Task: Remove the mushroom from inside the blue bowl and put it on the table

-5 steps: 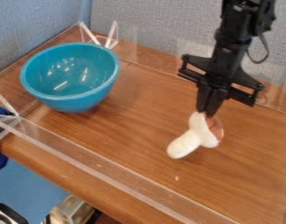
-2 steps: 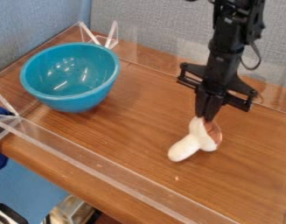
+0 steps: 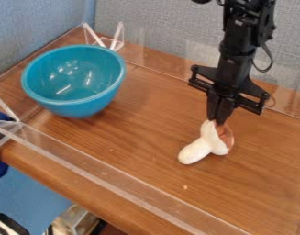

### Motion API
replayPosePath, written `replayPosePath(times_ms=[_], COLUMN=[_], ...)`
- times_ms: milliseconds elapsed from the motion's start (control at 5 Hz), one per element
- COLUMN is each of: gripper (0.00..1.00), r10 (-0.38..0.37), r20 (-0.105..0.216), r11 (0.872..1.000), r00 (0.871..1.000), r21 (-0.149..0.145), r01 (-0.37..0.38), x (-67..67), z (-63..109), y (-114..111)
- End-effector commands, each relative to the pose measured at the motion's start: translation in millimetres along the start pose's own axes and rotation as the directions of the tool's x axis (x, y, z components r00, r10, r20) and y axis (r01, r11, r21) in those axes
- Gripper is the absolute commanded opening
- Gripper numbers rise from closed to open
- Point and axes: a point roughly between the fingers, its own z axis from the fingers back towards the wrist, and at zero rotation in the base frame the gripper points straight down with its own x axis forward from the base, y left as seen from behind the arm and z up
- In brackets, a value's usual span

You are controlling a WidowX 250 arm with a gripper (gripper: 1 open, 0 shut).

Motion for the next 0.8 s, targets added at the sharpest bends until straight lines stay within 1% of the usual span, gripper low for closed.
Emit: replayPosePath(times_ms=[0, 200, 400, 600], gripper=[1.0, 1.0, 1.0, 1.0], r10=[0.021, 0.027, 0.02, 0.013], r20=[0.035, 0.022, 0.035, 0.068], r11=[1.0, 1.0, 1.0, 1.0], r00=[0.999, 0.999, 0.999, 0.998], r21=[-0.001, 0.004, -0.003, -0.006], r01=[-0.021, -0.027, -0.02, -0.013], x=[9.9, 9.7, 7.6, 6.3], z=[7.8, 3.1, 14.8, 33.4], y=[7, 9, 9, 9])
